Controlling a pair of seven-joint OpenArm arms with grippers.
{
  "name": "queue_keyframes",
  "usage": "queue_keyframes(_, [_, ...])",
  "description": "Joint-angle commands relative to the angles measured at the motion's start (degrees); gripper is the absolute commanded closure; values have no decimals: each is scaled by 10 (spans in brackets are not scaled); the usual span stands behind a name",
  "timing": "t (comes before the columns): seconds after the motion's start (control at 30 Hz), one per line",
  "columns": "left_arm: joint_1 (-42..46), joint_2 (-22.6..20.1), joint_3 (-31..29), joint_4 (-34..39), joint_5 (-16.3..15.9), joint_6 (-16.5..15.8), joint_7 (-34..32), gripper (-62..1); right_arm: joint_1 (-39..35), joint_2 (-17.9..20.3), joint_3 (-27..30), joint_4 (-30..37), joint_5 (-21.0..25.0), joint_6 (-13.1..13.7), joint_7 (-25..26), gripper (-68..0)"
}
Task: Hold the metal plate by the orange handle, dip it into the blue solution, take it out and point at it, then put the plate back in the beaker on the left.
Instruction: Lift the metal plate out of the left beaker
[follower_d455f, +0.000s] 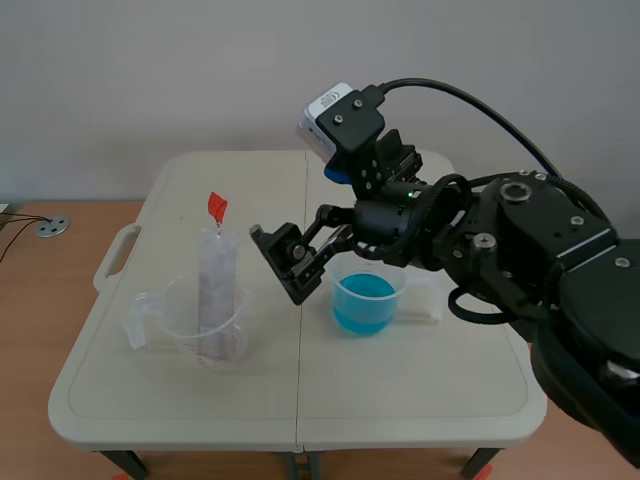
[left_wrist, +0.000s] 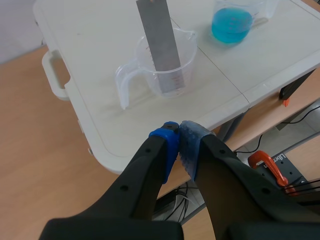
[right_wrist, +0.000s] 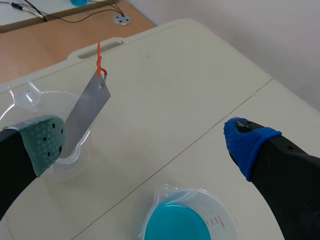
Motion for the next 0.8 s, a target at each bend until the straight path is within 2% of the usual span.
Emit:
queue_keyframes(0.0, [5,3,-4,3,-4,-1,-9,-18,20,-6,0,-7,2,8,17,-663])
queue_keyframes(0.17, [5,3,-4,3,-4,-1,-9,-18,43,-30,-16,-52,-16,19,31,-663])
queue_keyframes(0.77, [5,3,-4,3,-4,-1,-9,-18,89,-94,-37,-140,-51,20,79,-663])
